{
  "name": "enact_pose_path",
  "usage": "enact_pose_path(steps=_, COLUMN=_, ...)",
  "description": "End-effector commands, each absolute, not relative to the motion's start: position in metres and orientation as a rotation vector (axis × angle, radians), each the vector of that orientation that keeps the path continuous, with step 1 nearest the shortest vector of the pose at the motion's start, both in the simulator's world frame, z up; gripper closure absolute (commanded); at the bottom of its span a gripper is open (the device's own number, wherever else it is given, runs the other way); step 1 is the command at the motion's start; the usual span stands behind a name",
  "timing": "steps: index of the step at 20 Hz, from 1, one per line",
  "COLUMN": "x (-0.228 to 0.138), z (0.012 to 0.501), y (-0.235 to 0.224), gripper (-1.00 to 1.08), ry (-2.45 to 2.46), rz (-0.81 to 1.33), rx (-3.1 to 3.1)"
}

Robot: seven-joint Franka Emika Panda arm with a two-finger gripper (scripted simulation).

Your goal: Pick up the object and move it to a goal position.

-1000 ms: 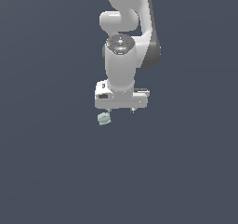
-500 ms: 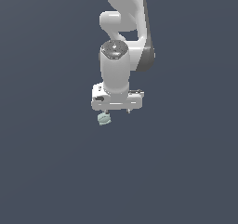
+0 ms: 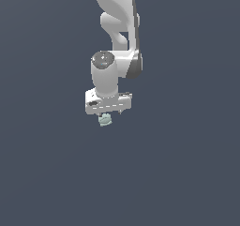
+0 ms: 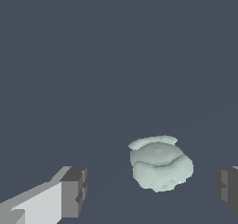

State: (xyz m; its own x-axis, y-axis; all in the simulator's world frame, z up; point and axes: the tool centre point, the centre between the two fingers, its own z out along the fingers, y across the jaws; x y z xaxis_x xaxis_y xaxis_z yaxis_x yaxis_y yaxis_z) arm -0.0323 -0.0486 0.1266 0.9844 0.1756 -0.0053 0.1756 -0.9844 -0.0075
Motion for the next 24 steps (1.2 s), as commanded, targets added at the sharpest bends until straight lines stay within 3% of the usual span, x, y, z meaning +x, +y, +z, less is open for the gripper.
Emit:
enact_pose_path(steps=1, x=-0.04, z=0.115, y=-0.059, gripper=-0.92, ry=-0.337, rz=0.006, rx=-3.119)
enact_pose_path(steps=11, x=-0.062, z=0.089, y=-0.084, gripper=-0.92, ry=-0.482, rz=0.001, rx=-3.104)
enact_pose_path(steps=24, x=-0.066, z=0.07, y=-0.086, gripper=-0.92, ry=-0.497, rz=0.001, rx=-3.102)
